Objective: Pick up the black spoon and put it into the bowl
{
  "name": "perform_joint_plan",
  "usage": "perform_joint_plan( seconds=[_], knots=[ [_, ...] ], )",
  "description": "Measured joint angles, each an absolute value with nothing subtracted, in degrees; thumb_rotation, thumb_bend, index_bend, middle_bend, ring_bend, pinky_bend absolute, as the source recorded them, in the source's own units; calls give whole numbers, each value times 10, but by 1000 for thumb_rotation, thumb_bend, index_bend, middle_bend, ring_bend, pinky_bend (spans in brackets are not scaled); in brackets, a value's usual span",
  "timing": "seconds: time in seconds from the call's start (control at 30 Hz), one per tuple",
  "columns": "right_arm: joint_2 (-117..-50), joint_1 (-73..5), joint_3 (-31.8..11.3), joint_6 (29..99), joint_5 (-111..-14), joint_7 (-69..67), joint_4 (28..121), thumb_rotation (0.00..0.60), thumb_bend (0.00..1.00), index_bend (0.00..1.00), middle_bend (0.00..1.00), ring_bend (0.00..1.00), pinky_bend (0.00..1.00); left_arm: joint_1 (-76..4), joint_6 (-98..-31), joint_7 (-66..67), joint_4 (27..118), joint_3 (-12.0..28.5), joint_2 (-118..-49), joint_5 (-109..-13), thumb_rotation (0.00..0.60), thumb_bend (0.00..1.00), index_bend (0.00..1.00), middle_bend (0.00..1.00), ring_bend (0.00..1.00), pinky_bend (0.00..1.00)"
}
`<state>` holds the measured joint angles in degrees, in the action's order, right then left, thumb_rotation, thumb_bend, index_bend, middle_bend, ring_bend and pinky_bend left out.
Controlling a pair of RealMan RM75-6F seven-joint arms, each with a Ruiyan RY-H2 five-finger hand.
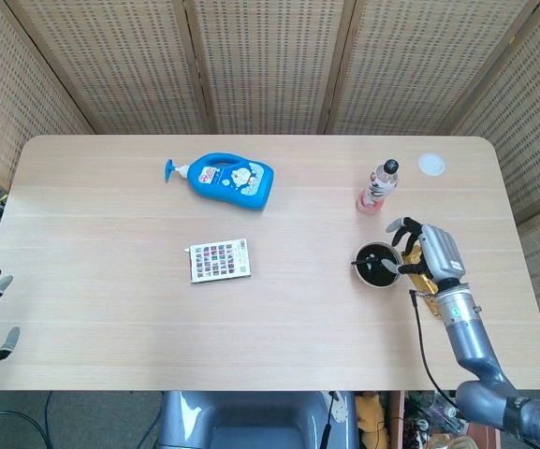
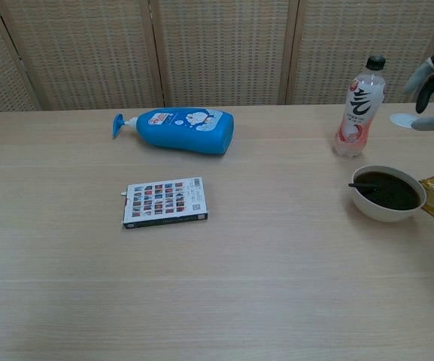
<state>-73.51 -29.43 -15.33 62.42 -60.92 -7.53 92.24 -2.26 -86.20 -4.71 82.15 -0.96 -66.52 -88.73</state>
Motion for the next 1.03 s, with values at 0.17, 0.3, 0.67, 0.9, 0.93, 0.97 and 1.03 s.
perform_joint_plan(
  seconds=[0.17,0.3,0.67,0.9,0.93,0.97,1.03],
  knots=[
    [-732,-256,-129,708,-665,-24,934,600,309,441,498,494,815,-21,-865,-42,824,-11,-665,-889,600,419,0,0,0,0],
    [-731,-228,-105,759,-704,16,932,600,308,441,457,423,723,-19,-874,-35,826,-10,-666,-893,600,419,0,0,0,0],
    [-734,-167,-54,829,-765,91,932,600,309,441,367,302,578,-14,-885,-17,833,-14,-671,-905,600,419,0,0,0,0],
    [-739,-144,-45,852,-782,116,928,600,308,432,307,235,507,-12,-886,-11,838,-18,-670,-909,600,419,0,0,0,0],
    [-740,-141,-44,854,-783,118,928,600,308,426,303,230,498,-12,-886,-11,839,-17,-670,-909,600,419,0,0,0,0],
    [-740,-139,-44,854,-784,119,929,600,308,419,298,224,488,-12,-885,-11,839,-17,-670,-909,600,419,0,0,0,0],
    [-740,-136,-44,854,-785,121,930,600,308,410,290,215,477,-12,-885,-11,840,-17,-671,-909,600,419,0,0,0,0]
  ],
)
